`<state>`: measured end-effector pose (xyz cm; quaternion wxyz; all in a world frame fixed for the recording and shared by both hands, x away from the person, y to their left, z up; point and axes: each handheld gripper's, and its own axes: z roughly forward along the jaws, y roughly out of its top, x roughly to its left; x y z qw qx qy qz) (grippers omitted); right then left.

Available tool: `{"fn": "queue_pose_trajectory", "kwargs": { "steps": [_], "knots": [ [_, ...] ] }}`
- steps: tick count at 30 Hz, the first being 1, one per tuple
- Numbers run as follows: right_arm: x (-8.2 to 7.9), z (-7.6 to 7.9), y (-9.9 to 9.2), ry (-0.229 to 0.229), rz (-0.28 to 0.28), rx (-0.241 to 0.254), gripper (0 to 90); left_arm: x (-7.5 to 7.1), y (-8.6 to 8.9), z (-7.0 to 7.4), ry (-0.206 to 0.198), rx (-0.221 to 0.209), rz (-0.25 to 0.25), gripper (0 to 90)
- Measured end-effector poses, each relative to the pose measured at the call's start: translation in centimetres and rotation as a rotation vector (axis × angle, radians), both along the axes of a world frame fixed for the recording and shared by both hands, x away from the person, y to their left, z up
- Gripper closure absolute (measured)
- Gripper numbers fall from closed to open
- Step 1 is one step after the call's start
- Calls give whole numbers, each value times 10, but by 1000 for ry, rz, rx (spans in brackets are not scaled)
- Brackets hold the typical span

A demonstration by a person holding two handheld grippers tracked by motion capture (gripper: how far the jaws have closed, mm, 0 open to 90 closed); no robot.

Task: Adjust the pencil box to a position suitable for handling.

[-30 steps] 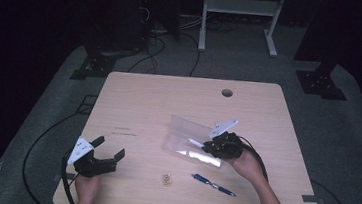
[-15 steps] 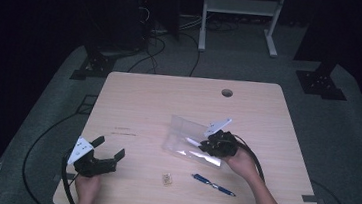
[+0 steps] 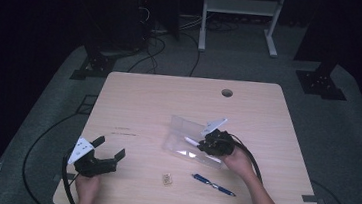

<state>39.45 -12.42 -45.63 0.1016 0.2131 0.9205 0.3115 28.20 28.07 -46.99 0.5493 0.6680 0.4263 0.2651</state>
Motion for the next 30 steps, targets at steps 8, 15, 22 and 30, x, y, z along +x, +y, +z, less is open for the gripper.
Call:
{"fn": "queue_pose_trajectory", "kwargs": {
  "steps": [8, 15, 22, 30],
  "knots": [
    [4, -6, 4, 4, 1, -25, 778, 0, 0, 0, 0, -2, 0, 11],
    [6, -12, 7, 17, 2, -29, 775, 0, 0, 0, 0, -1, 1, 11],
    [8, -17, 8, 28, -3, -31, 773, 0, 1, 0, -1, -1, 1, 11],
    [8, -18, 8, 33, -11, -20, 757, 0, 1, 0, 0, -6, 3, 11]
  ]
}}
